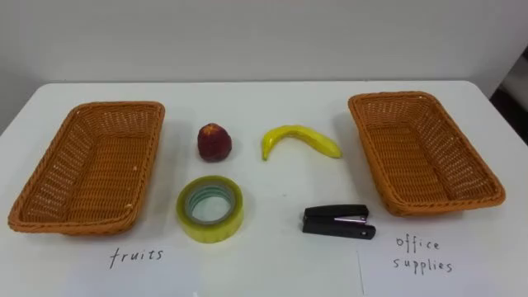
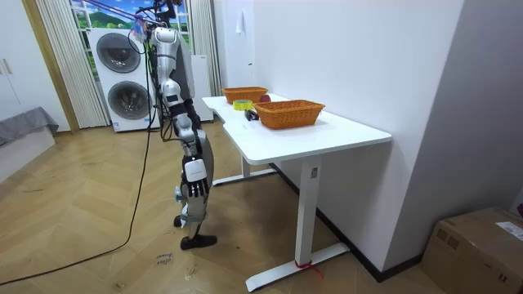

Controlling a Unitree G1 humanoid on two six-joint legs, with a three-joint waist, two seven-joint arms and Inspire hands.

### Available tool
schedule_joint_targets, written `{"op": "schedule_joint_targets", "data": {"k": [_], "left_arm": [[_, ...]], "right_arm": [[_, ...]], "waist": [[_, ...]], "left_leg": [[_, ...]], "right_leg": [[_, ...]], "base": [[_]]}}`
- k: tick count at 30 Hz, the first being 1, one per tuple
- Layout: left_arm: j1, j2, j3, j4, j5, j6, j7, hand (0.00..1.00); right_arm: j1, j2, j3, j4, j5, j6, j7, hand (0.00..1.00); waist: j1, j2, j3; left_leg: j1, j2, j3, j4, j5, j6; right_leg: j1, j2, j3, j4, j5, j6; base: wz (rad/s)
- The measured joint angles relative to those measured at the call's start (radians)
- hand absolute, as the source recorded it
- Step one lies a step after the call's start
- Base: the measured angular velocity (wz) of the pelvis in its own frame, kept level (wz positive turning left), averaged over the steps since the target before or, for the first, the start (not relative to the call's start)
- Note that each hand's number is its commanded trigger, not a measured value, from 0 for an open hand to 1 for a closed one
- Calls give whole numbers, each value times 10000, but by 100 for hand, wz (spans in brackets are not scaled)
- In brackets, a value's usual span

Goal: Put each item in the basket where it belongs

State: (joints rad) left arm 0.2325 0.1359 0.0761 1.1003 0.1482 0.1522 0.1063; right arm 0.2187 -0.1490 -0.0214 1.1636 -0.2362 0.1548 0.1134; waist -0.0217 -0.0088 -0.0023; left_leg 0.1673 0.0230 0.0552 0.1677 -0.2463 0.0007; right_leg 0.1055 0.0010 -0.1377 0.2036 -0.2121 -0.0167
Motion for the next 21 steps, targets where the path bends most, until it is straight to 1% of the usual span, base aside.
{"op": "schedule_joint_targets", "data": {"k": [13,17,20,21], "left_arm": [[-8,-8,-2,109,9,4,127,0],[-5,-7,0,153,55,10,150,0],[-4,-7,2,152,124,60,183,0],[-3,-6,7,152,125,112,204,0]], "right_arm": [[5,0,1,54,55,-2,-13,0],[21,-1,3,72,301,2,-21,0],[47,-3,-2,157,494,15,-110,0],[45,-4,-4,152,517,86,-182,0]], "waist": [[1,20,3],[4,20,3],[-1,20,5],[-1,21,5]], "left_leg": [[1,0,-3,1,0,0],[0,1,6,-9,-1,-1],[1,7,77,-19,-1,0],[1,10,117,-26,-1,-1]], "right_leg": [[7,1,-4,1,0,0],[2,5,10,1,0,0],[-27,21,122,13,0,0],[-44,28,160,18,0,0]], "base": [[0],[0],[-4],[-8]]}}
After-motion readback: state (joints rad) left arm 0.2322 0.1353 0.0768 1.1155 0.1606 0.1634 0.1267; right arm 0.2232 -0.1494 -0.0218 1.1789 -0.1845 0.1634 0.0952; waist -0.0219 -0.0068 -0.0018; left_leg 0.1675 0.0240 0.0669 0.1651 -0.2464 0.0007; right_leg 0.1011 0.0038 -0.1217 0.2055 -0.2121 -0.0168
